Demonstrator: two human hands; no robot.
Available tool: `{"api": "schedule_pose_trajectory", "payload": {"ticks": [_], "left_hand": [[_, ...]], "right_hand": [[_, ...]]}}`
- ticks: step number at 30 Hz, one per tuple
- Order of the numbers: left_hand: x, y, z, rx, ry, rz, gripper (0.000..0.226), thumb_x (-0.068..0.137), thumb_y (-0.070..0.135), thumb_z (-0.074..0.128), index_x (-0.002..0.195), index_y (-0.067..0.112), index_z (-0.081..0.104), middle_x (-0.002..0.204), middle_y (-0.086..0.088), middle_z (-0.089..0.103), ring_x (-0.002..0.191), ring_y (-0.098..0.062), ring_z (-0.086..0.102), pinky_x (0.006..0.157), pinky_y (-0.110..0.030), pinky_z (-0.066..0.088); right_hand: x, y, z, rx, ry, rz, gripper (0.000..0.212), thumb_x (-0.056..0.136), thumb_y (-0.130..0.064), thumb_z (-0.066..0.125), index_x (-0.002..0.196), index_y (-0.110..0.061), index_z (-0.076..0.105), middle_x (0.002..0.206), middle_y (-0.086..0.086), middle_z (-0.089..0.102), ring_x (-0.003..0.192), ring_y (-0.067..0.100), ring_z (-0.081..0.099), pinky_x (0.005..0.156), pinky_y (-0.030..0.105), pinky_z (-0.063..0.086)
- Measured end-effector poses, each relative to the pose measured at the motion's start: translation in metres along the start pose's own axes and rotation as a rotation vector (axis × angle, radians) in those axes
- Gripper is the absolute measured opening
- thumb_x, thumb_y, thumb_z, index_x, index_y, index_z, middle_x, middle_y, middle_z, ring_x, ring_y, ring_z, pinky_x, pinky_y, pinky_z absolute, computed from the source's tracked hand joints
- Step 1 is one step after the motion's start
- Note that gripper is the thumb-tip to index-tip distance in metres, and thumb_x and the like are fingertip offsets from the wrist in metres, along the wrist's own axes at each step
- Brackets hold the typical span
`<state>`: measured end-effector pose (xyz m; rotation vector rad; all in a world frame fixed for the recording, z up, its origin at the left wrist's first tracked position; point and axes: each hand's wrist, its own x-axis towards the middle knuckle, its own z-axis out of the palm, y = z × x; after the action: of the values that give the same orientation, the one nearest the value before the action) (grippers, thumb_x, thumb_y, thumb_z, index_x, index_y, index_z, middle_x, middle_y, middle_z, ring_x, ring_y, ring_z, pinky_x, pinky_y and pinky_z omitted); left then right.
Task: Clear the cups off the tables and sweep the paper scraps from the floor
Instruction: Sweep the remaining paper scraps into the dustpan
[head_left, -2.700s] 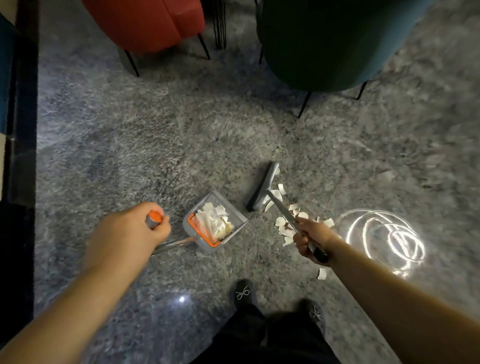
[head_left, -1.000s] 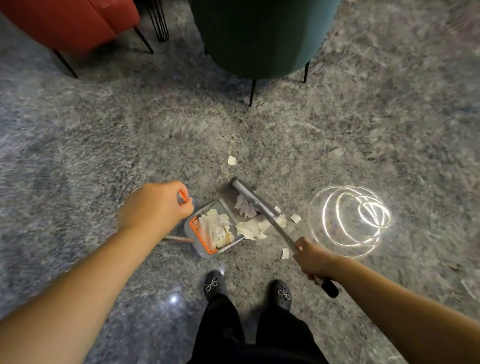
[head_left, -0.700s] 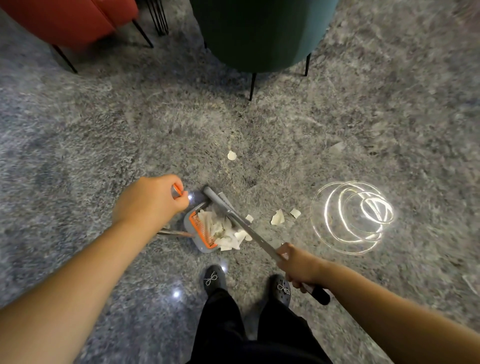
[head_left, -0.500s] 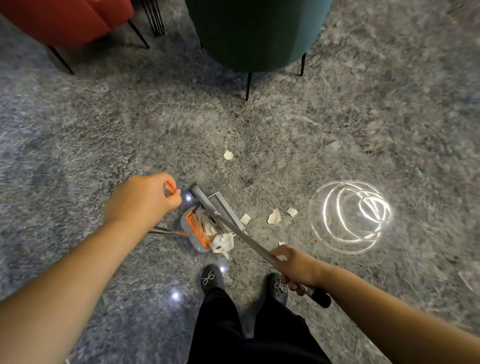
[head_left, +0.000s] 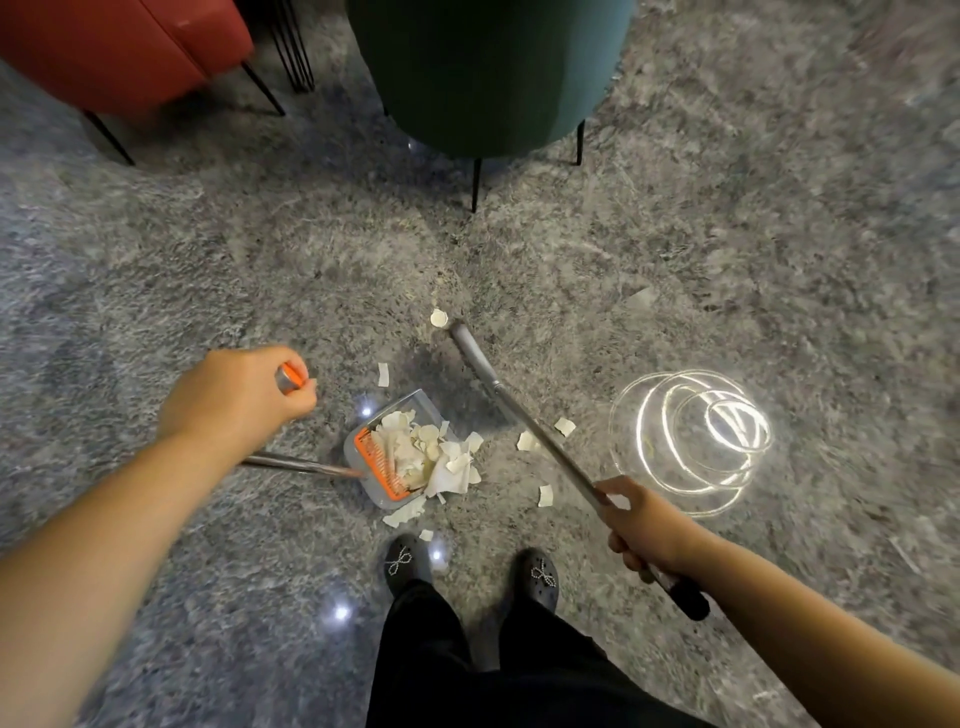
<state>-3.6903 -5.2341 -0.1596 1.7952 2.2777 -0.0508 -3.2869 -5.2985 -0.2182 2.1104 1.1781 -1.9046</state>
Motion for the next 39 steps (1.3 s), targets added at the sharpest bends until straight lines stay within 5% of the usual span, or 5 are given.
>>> {"api": "schedule_pose_trajectory", "payload": {"ticks": [7, 16, 24, 31, 39], "left_hand": [[-0.006, 0.006, -0.010, -0.023, -0.063, 0.008, 0.016, 0.079, 0.044, 0.072, 0.071, 0.037, 0.061, 0.062, 0.009, 0.063, 0.056, -0.016, 0.056, 0.048, -0.024, 0.042], [0.001, 0.018, -0.019, 0.006, -0.145, 0.091, 0.013, 0.081, 0.041, 0.072, 0.073, 0.038, 0.062, 0.066, 0.014, 0.064, 0.058, -0.012, 0.058, 0.051, -0.026, 0.047], [0.023, -0.001, -0.015, 0.028, -0.170, 0.210, 0.018, 0.075, 0.046, 0.073, 0.065, 0.042, 0.058, 0.061, 0.017, 0.057, 0.057, -0.011, 0.054, 0.051, -0.024, 0.042], [0.013, -0.036, -0.003, -0.018, -0.090, 0.312, 0.022, 0.070, 0.046, 0.074, 0.063, 0.043, 0.053, 0.052, 0.021, 0.044, 0.056, -0.017, 0.052, 0.050, -0.022, 0.035], [0.012, -0.044, 0.002, -0.090, -0.093, 0.348, 0.019, 0.074, 0.046, 0.071, 0.067, 0.041, 0.054, 0.070, 0.006, 0.066, 0.066, -0.025, 0.062, 0.058, -0.033, 0.053]], "right_hand": [[0.015, 0.037, -0.034, 0.086, 0.162, 0.100, 0.025, 0.097, -0.025, 0.044, 0.122, -0.027, 0.043, 0.064, 0.011, 0.054, 0.034, 0.017, 0.044, 0.040, 0.021, 0.036], [0.031, 0.045, -0.038, -0.075, 0.175, 0.149, 0.023, 0.096, -0.013, 0.038, 0.116, -0.005, 0.044, 0.061, 0.011, 0.054, 0.037, 0.019, 0.046, 0.039, 0.023, 0.036], [0.021, 0.011, 0.042, -0.166, 0.036, 0.134, 0.036, 0.097, -0.008, 0.039, 0.132, -0.001, 0.036, 0.077, 0.010, 0.054, 0.055, 0.019, 0.053, 0.045, 0.026, 0.044], [0.013, -0.029, 0.134, 0.052, -0.075, 0.080, 0.023, 0.097, -0.010, 0.033, 0.114, 0.002, 0.043, 0.058, 0.008, 0.051, 0.038, 0.013, 0.048, 0.040, 0.024, 0.040], [0.004, -0.057, 0.209, 0.202, -0.131, 0.042, 0.026, 0.099, -0.016, 0.033, 0.121, -0.016, 0.046, 0.059, 0.010, 0.046, 0.035, 0.015, 0.041, 0.035, 0.020, 0.039]]}}
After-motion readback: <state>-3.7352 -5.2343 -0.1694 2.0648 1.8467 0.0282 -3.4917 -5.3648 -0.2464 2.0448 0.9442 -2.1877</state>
